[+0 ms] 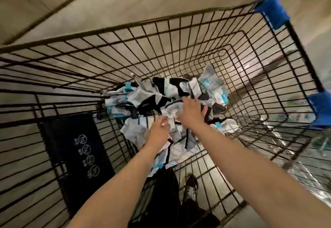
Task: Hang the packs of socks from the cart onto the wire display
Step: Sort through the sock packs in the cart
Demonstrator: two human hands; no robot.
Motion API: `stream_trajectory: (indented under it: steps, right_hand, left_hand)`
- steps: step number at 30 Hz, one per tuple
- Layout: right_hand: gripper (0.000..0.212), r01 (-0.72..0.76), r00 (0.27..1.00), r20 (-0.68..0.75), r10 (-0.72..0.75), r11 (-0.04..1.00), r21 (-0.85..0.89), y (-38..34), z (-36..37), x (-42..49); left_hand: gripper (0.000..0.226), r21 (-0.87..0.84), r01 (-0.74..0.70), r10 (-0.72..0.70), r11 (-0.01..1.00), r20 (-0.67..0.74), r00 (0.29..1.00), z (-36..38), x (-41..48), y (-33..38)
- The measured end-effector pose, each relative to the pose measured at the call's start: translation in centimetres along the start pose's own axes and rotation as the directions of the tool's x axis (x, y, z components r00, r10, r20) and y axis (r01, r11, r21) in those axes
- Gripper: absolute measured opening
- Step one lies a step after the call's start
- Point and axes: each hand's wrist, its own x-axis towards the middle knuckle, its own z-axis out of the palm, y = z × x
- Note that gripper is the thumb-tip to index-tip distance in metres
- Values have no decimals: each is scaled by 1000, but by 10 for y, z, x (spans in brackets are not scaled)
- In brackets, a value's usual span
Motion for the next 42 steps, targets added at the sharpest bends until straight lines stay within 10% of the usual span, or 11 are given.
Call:
stream_trajectory:
  steps: [5,12,20,25,31,36,42]
  right_hand:
    - [45,-9,999,-54,1,987,-158,10,17,-18]
    - [34,-58,987,-128,94,964,259,10,2,-37]
    - [32,250,931,-326,-161,935,253,-12,-11,-82]
    - [37,368,920,-221,-323,907,205,-33,4,-109]
    - [38,301,954,-163,-253,785,542,-39,-1,-127]
    - [42,38,961,173,-216,722,691,-56,7,-126]
    - [25,100,964,149,-220,819,565,-63,13,-104]
  left_hand:
    - [33,-13,-3,3,1000,11,1000,7,4,-10]
    - [16,-112,-41,34,993,-59,998,3,-15,-6]
    - [49,-383,-2,12,924,25,1000,-20,-43,31]
    - [48,-440,21,-51,898,-56,997,-36,-58,35]
    - [75,-412,73,-145,908,-145,979,-61,-68,19]
    - [47,-396,27,-106,918,-177,978,-67,-84,6]
    - [42,-428,42,-187,903,-304,934,-83,-79,-21]
